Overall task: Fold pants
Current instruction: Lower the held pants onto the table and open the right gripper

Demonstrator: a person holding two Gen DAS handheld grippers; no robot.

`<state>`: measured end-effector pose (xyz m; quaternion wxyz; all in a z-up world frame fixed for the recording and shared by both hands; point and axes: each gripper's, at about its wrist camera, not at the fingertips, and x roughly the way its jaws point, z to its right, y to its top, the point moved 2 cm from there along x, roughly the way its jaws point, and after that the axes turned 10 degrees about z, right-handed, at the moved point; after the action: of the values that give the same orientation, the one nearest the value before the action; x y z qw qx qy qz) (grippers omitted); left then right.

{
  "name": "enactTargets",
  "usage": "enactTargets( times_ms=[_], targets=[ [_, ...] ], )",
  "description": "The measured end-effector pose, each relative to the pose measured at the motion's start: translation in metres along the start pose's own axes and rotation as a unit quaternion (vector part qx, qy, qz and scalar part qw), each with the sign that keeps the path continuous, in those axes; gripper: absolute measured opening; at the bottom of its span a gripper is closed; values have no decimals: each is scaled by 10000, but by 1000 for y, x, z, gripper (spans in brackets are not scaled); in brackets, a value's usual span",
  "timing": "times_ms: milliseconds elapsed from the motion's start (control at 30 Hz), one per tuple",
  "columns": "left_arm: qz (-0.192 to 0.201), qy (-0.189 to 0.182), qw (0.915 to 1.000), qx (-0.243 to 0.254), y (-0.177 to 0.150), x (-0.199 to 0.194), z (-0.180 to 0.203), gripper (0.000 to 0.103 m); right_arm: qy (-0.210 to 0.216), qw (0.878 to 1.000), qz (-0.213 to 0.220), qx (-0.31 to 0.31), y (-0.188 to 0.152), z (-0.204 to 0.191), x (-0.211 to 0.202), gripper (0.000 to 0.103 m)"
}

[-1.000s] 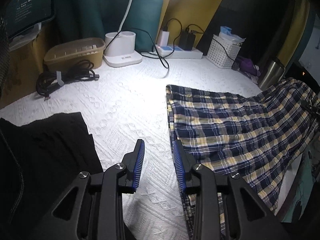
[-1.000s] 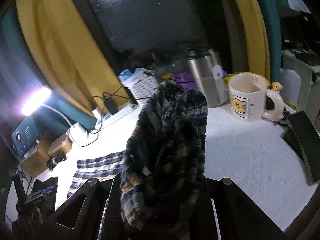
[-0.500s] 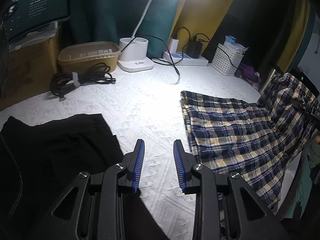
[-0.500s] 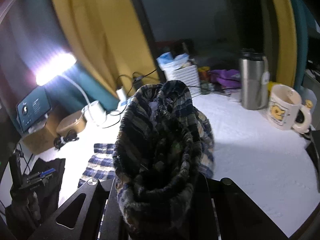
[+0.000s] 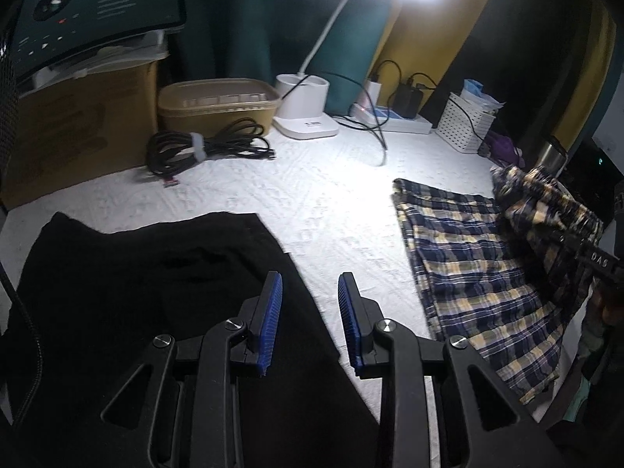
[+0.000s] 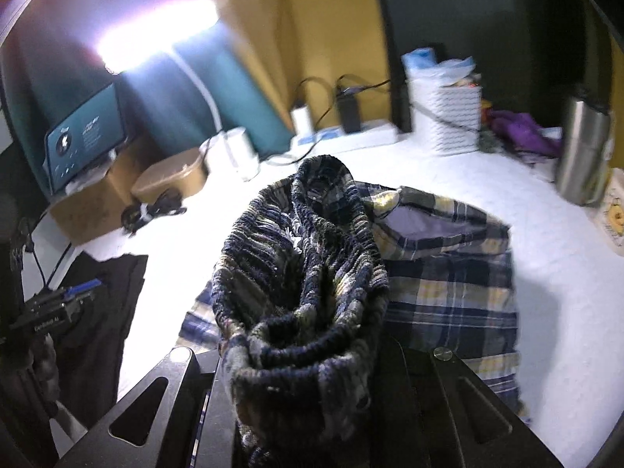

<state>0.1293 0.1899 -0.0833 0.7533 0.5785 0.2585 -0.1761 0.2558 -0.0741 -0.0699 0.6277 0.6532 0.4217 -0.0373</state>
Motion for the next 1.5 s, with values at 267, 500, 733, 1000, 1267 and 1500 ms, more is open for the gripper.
enactTargets(
  times_ms=[267, 500, 733, 1000, 1267, 1500],
  targets=[
    [3, 159, 9997, -166, -7, -9, -18, 29, 195, 9982, -542, -156, -20, -34, 37, 15],
    [7, 214, 9995, -219, -10, -15, -18, 29, 393, 9954, -820, -315, -26, -45, 49, 63],
    [54, 366, 9990, -239, -9, -23, -16, 29, 1102, 9894, -792, -509, -28, -79, 45, 77],
    [43, 254, 9997, -21, -2, -18, 15, 29, 1162, 9913, -422, -445, -14, -58, 15, 77],
    [-55, -220, 9992, 338, 3, 9, 82, 48, 645, 9978, -139, -38, -8, 15, -10, 77],
    [-388, -613, 9952, 661, -4, 39, 142, 48, 268, 9991, -98, 326, -16, 81, -21, 77]
  ],
)
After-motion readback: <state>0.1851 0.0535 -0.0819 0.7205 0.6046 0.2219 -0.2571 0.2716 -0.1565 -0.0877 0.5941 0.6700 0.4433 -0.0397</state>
